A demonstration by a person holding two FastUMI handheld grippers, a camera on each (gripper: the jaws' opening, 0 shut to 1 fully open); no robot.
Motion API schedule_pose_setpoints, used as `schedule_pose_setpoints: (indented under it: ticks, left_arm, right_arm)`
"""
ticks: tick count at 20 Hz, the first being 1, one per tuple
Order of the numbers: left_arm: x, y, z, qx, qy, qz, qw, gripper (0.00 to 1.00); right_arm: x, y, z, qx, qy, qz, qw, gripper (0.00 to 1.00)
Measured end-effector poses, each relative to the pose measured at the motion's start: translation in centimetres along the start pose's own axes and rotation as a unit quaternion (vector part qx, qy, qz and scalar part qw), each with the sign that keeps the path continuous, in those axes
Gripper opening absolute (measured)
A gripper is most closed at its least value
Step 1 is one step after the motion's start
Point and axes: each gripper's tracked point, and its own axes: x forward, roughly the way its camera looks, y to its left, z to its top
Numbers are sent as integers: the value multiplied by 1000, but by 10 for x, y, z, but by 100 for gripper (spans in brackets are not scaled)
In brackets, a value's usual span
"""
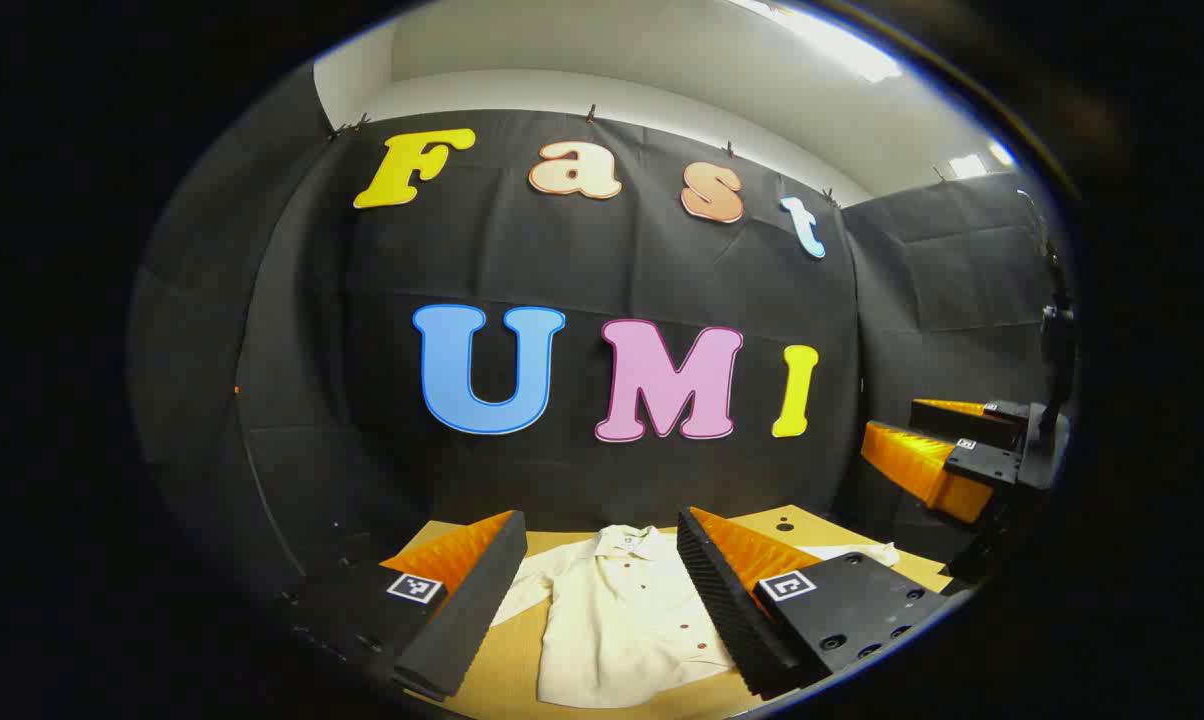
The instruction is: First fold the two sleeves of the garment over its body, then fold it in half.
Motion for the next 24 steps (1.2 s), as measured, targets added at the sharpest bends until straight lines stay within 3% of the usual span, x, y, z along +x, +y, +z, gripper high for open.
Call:
schedule_pose_setpoints:
  ticks: [13,19,24]
  left_arm:
    - [29,-5,-1,-2,10,2,1000,99]
    - [48,-11,2,3,12,15,1000,99]
    - [65,-15,5,1,12,27,1000,99]
  right_arm:
    - [22,-19,-22,8,21,-15,1000,96]
    - [49,-27,-30,12,27,0,1000,96]
    - [81,-48,-63,11,54,-2,998,96]
